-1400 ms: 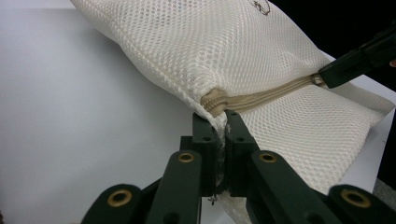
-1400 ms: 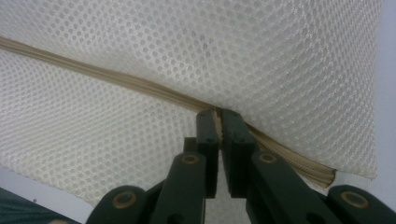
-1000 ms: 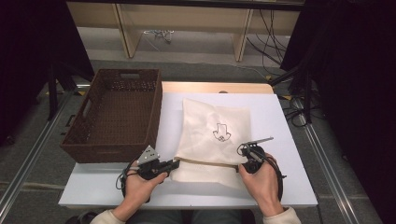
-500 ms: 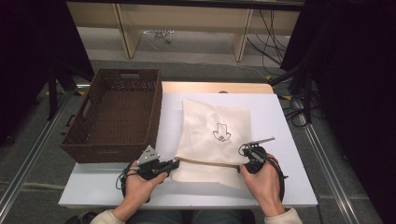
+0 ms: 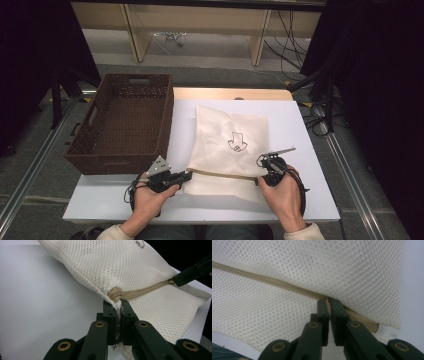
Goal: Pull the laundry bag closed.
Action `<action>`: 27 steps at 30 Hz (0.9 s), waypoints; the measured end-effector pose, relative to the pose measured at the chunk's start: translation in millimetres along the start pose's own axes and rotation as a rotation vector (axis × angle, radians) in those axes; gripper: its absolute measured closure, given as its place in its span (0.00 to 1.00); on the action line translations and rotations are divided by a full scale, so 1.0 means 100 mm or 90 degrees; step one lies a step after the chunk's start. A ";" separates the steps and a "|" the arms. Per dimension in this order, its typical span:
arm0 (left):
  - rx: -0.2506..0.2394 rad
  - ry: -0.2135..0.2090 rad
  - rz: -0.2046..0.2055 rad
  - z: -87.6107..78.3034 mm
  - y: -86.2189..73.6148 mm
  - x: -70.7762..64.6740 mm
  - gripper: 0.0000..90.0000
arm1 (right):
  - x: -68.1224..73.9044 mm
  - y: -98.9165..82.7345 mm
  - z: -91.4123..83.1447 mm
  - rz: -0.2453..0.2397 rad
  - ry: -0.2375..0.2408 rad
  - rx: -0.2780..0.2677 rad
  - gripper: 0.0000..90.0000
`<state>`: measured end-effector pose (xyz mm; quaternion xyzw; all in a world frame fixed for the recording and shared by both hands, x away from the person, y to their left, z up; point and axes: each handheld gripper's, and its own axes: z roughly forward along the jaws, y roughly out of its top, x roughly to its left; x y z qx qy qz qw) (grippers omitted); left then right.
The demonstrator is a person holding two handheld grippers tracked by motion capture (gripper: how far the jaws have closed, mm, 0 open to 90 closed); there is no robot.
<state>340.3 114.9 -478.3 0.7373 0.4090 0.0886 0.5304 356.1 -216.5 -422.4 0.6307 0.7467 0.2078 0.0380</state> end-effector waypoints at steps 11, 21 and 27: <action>-0.003 -0.002 -0.002 0.01 -0.01 0.00 0.95 | -0.03 -0.01 0.00 0.003 -0.002 -0.002 0.97; -0.005 -0.003 -0.002 0.01 -0.01 0.00 0.95 | -0.05 -0.01 -0.02 -0.003 -0.005 -0.001 0.97; -0.005 -0.004 -0.001 0.01 -0.01 0.00 0.95 | -0.07 -0.02 -0.03 -0.003 0.002 -0.002 0.97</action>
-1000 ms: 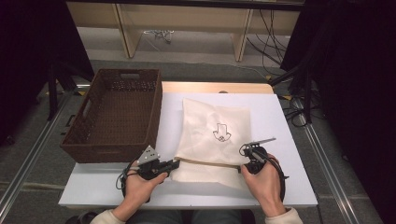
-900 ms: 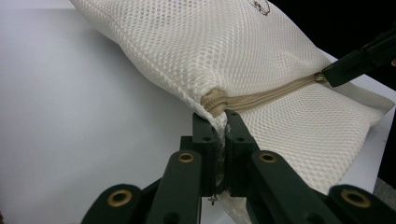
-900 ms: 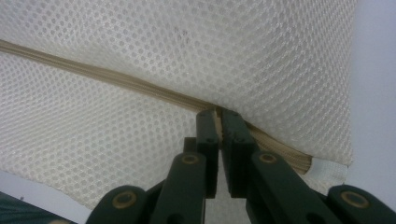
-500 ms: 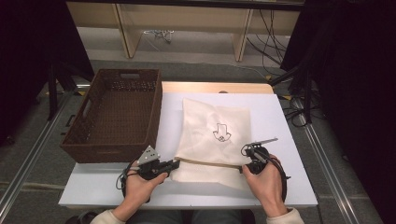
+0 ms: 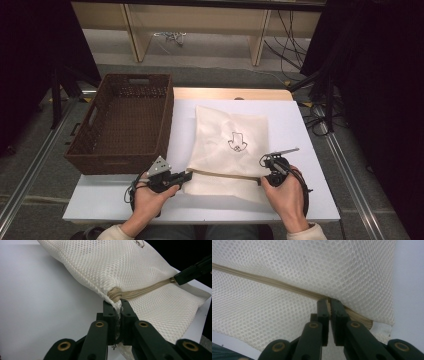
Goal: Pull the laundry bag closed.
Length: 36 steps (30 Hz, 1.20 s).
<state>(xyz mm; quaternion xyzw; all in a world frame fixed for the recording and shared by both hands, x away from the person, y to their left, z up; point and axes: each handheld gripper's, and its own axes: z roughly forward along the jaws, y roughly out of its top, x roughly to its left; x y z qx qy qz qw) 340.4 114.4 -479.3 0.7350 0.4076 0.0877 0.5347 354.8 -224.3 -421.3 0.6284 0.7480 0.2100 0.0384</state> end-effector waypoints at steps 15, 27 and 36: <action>0.000 -0.001 -0.001 0.00 0.00 0.00 0.95 | -0.01 -0.01 -0.01 0.011 -0.004 -0.004 0.97; -0.001 0.001 -0.003 0.00 0.00 0.00 0.95 | -0.03 -0.02 -0.02 0.013 -0.012 -0.011 0.97; -0.005 -0.001 -0.003 0.00 0.00 -0.01 0.95 | -0.04 -0.02 -0.03 0.019 -0.014 -0.008 0.97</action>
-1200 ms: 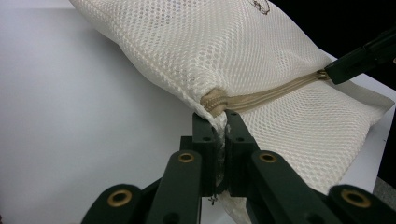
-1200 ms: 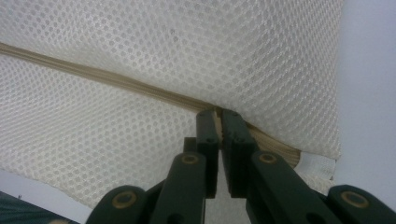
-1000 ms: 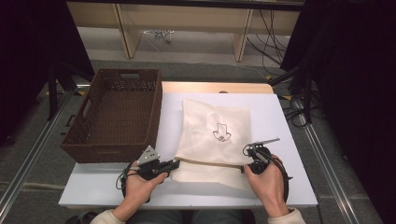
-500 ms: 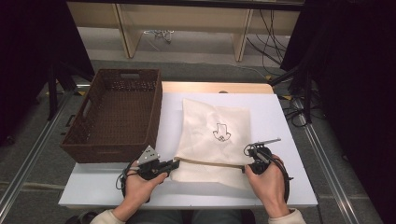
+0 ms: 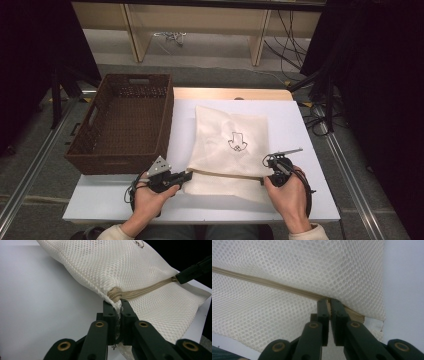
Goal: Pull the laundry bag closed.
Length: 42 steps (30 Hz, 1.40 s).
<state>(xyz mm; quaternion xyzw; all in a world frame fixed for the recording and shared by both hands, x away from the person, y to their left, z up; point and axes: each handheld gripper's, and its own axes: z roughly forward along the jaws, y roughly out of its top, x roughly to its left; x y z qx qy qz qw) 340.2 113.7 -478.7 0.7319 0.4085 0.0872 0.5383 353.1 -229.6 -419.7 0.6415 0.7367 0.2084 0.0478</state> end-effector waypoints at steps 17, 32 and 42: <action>0.003 0.004 0.002 -0.01 0.00 0.00 0.95 | -0.03 -0.01 -0.01 -0.007 -0.004 0.001 0.97; 0.005 0.005 0.002 -0.01 0.00 0.00 0.95 | -0.07 -0.02 -0.02 0.000 -0.007 0.004 0.97; 0.007 0.004 0.004 -0.01 0.01 0.00 0.95 | -0.06 -0.02 -0.02 0.011 -0.015 -0.001 0.97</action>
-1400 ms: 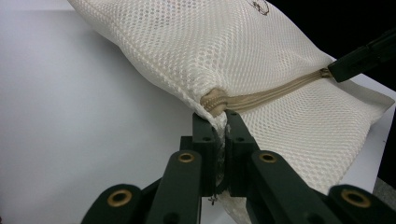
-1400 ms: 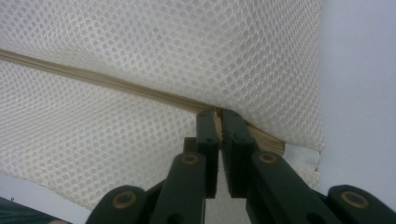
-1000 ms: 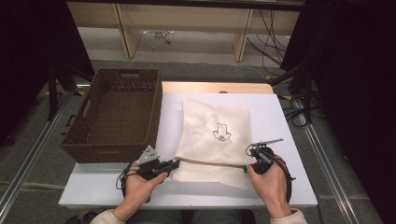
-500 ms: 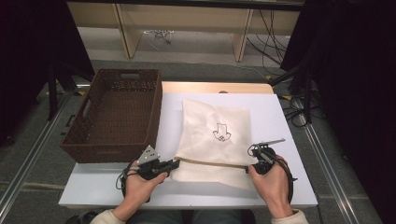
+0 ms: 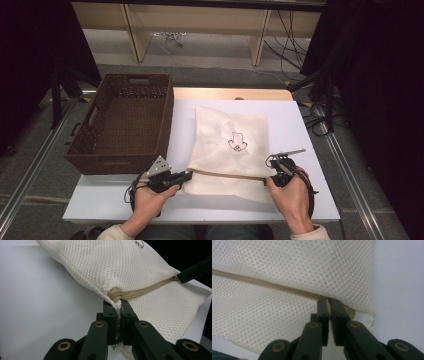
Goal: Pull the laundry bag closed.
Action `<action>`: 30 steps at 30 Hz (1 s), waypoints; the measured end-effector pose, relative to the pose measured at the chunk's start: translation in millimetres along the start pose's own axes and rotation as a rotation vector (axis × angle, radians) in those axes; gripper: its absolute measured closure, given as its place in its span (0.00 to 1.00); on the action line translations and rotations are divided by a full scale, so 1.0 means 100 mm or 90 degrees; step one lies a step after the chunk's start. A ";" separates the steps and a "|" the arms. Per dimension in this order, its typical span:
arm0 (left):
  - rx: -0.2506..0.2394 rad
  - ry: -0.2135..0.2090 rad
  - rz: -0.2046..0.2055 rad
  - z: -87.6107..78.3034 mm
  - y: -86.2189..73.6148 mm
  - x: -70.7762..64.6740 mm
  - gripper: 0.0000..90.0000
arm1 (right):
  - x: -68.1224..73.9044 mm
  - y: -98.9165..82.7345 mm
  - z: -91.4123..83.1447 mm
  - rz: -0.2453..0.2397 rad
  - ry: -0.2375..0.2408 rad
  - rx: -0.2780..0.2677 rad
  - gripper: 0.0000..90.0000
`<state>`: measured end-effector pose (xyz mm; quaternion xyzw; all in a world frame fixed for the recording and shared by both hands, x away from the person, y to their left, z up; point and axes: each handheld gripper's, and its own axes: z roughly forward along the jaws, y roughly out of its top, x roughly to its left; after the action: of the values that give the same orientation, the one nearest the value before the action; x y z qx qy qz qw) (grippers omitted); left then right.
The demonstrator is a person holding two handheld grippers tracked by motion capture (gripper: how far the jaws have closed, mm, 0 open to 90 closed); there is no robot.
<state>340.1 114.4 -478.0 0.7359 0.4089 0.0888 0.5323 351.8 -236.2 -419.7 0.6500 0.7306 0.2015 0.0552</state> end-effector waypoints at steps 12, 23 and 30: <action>-0.001 0.001 0.001 0.00 0.00 0.00 0.95 | -0.03 -0.01 -0.02 0.000 -0.001 0.004 0.97; 0.000 0.002 0.003 0.00 0.00 -0.01 0.95 | -0.06 -0.01 -0.02 0.003 -0.008 -0.003 0.97; -0.001 -0.001 0.001 0.00 0.00 0.00 0.95 | -0.08 -0.01 -0.02 0.000 -0.007 -0.005 0.97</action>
<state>340.0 114.2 -477.7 0.7357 0.4081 0.0893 0.5331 351.1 -244.7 -419.6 0.6511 0.7292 0.2009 0.0622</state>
